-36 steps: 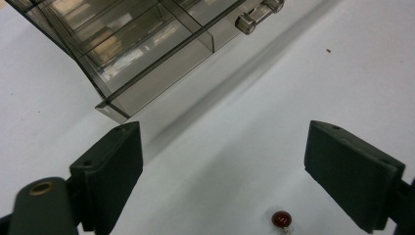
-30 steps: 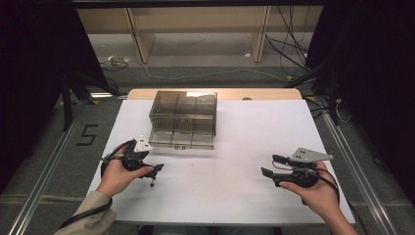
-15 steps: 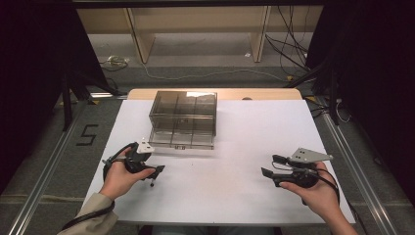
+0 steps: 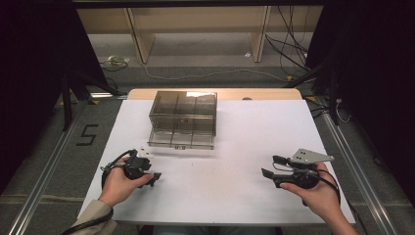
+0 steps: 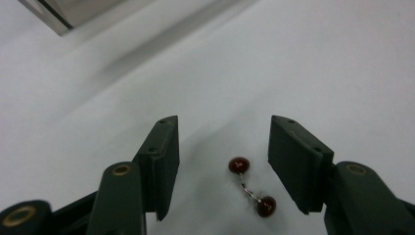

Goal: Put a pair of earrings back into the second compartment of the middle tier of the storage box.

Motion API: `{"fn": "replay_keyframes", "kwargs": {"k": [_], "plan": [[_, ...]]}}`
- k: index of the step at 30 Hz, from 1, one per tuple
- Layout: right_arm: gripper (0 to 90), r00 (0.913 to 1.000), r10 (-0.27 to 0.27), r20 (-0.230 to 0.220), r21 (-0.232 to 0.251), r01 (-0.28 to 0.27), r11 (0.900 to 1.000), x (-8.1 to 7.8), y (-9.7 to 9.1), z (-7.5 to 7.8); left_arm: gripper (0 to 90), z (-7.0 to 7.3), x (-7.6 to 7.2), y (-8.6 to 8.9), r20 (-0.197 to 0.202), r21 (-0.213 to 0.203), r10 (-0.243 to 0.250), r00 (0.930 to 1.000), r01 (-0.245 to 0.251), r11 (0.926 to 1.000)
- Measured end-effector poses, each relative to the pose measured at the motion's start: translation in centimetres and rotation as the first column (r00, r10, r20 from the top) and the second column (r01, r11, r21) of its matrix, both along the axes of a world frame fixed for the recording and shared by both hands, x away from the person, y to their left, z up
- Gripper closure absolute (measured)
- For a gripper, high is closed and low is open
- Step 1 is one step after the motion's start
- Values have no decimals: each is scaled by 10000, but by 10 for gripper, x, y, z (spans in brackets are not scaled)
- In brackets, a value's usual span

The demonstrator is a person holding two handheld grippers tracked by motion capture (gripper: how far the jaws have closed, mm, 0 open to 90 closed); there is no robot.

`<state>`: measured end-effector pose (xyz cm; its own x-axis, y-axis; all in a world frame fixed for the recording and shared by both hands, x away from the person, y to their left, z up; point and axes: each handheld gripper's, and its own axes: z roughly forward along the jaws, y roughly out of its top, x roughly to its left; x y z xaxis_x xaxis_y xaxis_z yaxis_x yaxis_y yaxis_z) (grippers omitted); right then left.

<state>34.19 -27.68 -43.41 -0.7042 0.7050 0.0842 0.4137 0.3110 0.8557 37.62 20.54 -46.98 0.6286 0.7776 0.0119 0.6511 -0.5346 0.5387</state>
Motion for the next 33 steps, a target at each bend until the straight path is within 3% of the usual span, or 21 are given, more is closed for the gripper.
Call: {"fn": "replay_keyframes", "kwargs": {"k": [7, 27, 33], "plan": [[334, 10000, 14, 8, -7, -14, 10000, 0, 0, 0, 528, -5, 1, -1, -536, 110, -6, 9986, 12, 9999], [334, 10000, -19, -13, -10, 19, 10000, 0, 0, -1, 788, -4, 2, 1, -767, 166, 107, 9970, -95, 9998], [334, 10000, -25, -9, -28, 25, 10000, 0, 0, -1, 797, -3, 2, 0, -775, 247, 65, 9970, -46, 9997]]}}
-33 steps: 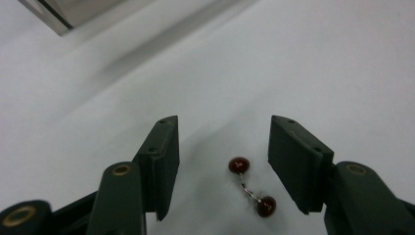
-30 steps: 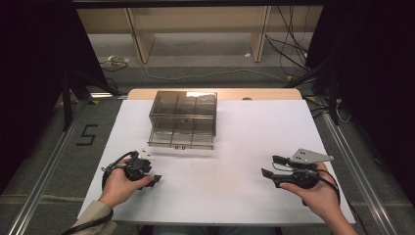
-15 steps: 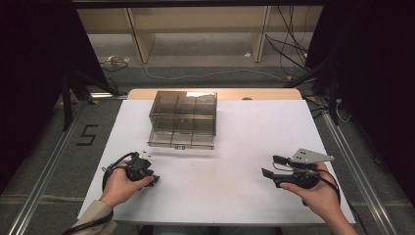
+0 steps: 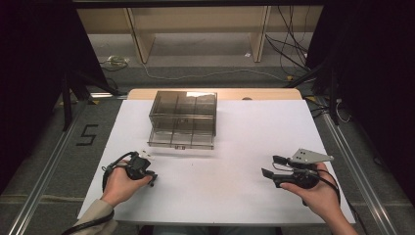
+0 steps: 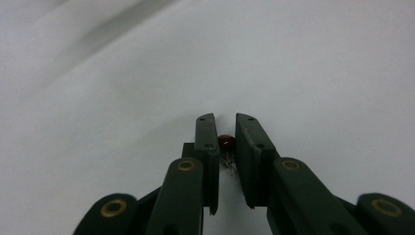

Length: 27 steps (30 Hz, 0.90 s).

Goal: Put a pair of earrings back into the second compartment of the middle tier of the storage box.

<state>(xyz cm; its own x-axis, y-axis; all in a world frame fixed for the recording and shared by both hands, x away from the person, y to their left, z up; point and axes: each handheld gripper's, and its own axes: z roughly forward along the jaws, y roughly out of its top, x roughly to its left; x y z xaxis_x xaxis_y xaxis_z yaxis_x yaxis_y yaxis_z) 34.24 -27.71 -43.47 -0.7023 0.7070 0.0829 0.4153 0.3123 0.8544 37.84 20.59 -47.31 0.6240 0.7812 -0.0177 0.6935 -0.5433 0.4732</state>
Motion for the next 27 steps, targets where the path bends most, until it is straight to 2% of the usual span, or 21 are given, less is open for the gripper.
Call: {"fn": "replay_keyframes", "kwargs": {"k": [9, 27], "plan": [[334, 10000, 27, 2, -39, -27, 10000, 0, 0, 0, 798, 0, 1, 2, -62, -167, 18, 10000, -19, 9999], [334, 10000, 36, 15, -57, -36, 10000, 0, 0, 0, 798, 8, 1, 2, 724, -565, -37, 9974, 78, 9984]]}}
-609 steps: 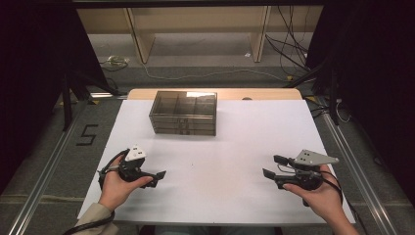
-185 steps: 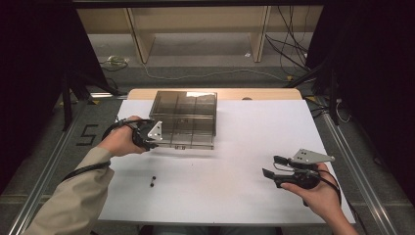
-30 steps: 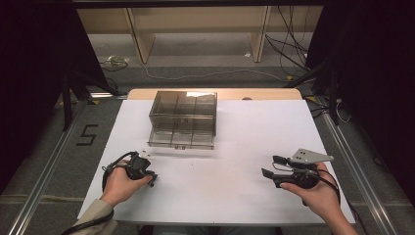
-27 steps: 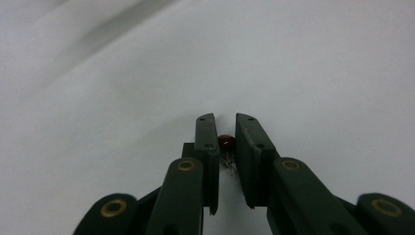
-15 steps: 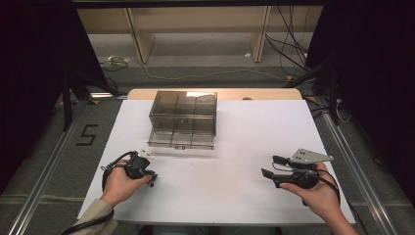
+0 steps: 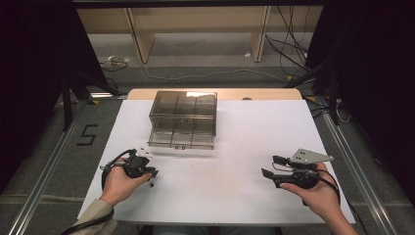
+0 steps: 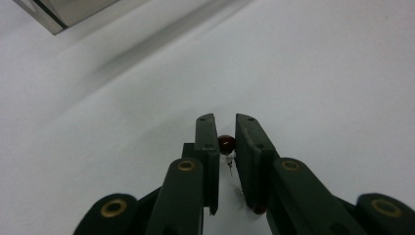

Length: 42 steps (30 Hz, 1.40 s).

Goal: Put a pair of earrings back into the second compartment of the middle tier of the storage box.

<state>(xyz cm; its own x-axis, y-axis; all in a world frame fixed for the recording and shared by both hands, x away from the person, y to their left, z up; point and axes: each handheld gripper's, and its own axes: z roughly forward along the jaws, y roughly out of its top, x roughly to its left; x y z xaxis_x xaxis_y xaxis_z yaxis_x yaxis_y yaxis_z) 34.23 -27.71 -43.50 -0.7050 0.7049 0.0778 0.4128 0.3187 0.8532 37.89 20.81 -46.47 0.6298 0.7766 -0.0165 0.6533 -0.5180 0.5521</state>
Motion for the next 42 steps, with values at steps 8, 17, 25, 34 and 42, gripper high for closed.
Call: {"fn": "replay_keyframes", "kwargs": {"k": [8, 17, 25, 34, 42], "plan": [[334, 10000, -3, 4, 2, 3, 10000, 0, 0, 0, 797, 3, -1, 0, 399, -235, 126, 9991, -117, 9997], [335, 10000, -1, 2, -4, 1, 10000, 0, 0, 0, 798, 6, -1, 1, 606, -371, 121, 9981, -99, 9993], [335, 10000, -6, -7, -1, 6, 10000, 0, 0, 0, 797, 8, -1, 0, 826, -494, 173, 9964, -133, 9987], [335, 10000, -11, -1, 3, 11, 10000, 0, 0, 0, 798, 11, -1, 1, 1155, -604, 265, 9930, -196, 9980], [335, 10000, 4, 30, 9, -4, 10000, 0, 0, 0, 798, 14, -1, 0, 1419, -429, 240, 9896, -181, 9989]]}}
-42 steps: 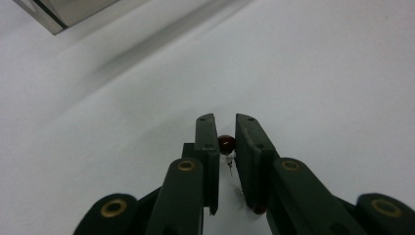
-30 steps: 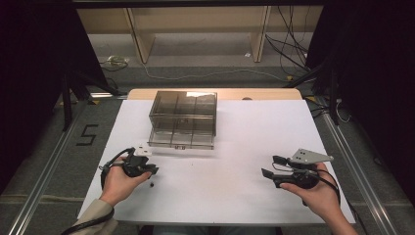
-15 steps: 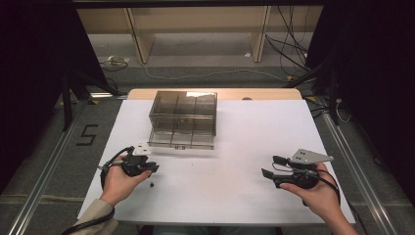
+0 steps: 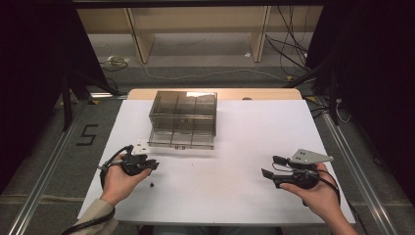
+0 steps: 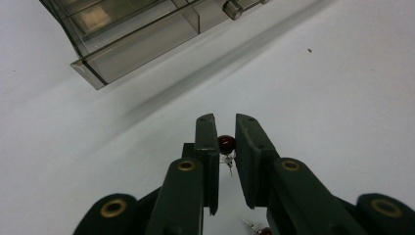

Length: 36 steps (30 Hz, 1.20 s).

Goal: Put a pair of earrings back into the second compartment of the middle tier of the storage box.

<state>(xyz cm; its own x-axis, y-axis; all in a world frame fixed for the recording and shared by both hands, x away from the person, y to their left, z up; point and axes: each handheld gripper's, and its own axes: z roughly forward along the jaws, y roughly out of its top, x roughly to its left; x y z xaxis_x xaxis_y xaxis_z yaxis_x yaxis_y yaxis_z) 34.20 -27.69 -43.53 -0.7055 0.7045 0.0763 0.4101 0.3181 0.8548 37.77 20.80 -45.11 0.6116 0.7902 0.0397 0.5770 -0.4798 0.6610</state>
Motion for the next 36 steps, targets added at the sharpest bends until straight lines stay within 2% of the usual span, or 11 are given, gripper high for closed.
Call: {"fn": "replay_keyframes", "kwargs": {"k": [36], "plan": [[334, 10000, 2, -79, -32, -3, 10000, 0, 1, -2, 798, 13, 4, -9, 517, -305, -63, 9986, 79, 9995]]}}
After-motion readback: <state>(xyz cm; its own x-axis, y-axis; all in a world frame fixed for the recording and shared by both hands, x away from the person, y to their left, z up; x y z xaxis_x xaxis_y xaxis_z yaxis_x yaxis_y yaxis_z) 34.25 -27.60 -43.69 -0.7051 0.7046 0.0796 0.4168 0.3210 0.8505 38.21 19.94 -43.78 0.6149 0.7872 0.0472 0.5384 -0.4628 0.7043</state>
